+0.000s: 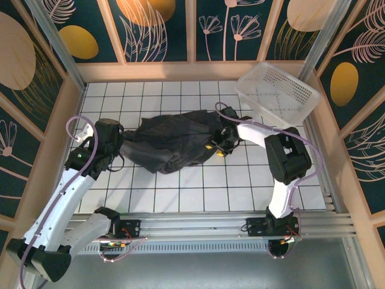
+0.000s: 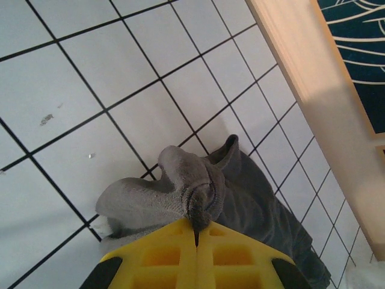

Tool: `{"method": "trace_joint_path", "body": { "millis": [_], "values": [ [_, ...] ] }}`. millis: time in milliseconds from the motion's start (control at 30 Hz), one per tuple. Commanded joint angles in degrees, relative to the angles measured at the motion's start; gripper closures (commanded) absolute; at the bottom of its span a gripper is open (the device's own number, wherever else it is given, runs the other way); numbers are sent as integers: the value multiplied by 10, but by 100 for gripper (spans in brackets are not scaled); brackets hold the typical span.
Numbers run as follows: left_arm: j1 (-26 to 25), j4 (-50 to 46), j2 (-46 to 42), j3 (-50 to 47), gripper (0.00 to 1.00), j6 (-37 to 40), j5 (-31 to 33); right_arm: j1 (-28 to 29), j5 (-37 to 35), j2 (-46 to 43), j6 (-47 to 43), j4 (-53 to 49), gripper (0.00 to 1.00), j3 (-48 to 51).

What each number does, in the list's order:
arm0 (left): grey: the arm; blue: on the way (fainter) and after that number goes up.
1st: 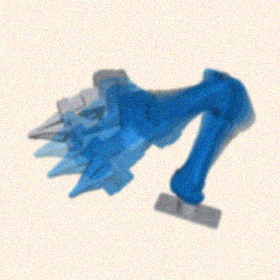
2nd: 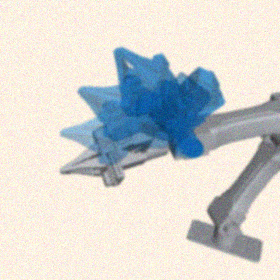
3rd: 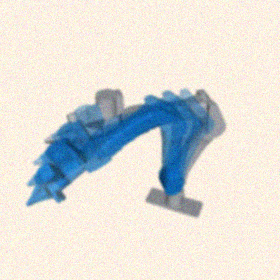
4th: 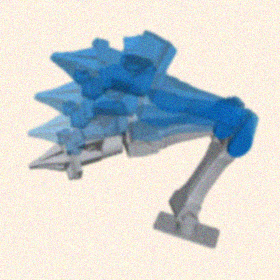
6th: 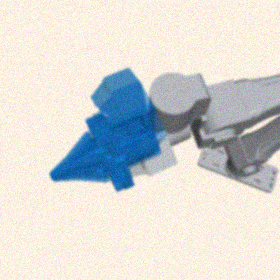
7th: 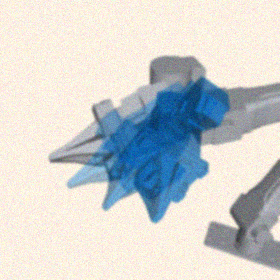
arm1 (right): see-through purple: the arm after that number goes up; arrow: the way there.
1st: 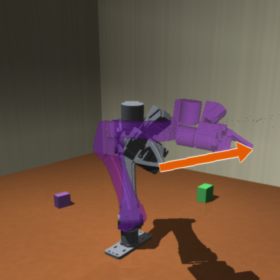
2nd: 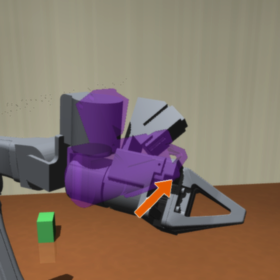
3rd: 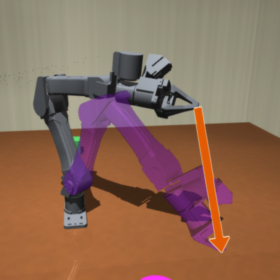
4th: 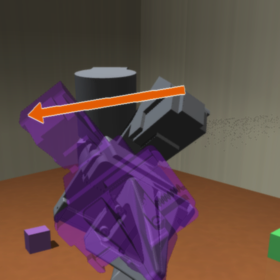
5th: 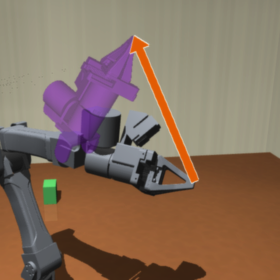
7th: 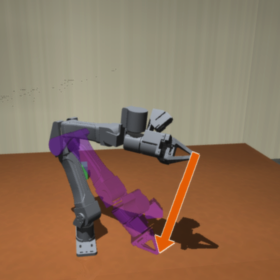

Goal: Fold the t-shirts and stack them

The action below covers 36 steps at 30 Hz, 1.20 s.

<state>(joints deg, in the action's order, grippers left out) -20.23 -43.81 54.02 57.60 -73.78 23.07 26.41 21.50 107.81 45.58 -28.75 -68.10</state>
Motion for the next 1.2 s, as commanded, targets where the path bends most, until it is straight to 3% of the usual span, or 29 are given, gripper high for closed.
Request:
{"method": "trace_joint_path", "body": {
  "millis": [0,100,233,500,767,900,1167],
  "values": [
    [7,37,9,16,100,10,10,3,-1,32,22,14,53,-35],
    [16,58,16,27,100,23,5,-2,-36,60,14,21,68,-66],
    [37,110,36,57,100,49,-11,-21,-52,97,5,25,99,-110],
    [94,189,109,182,100,106,-32,-89,-152,52,-63,-37,100,-227],
    [124,202,145,253,100,136,-5,-131,-174,30,-145,-136,100,-344],
    [124,212,133,230,100,136,-5,-133,-171,-19,-176,-131,100,-316],
    [124,249,62,184,100,151,36,-137,-111,-255,-240,26,100,-146]
  ]
}}
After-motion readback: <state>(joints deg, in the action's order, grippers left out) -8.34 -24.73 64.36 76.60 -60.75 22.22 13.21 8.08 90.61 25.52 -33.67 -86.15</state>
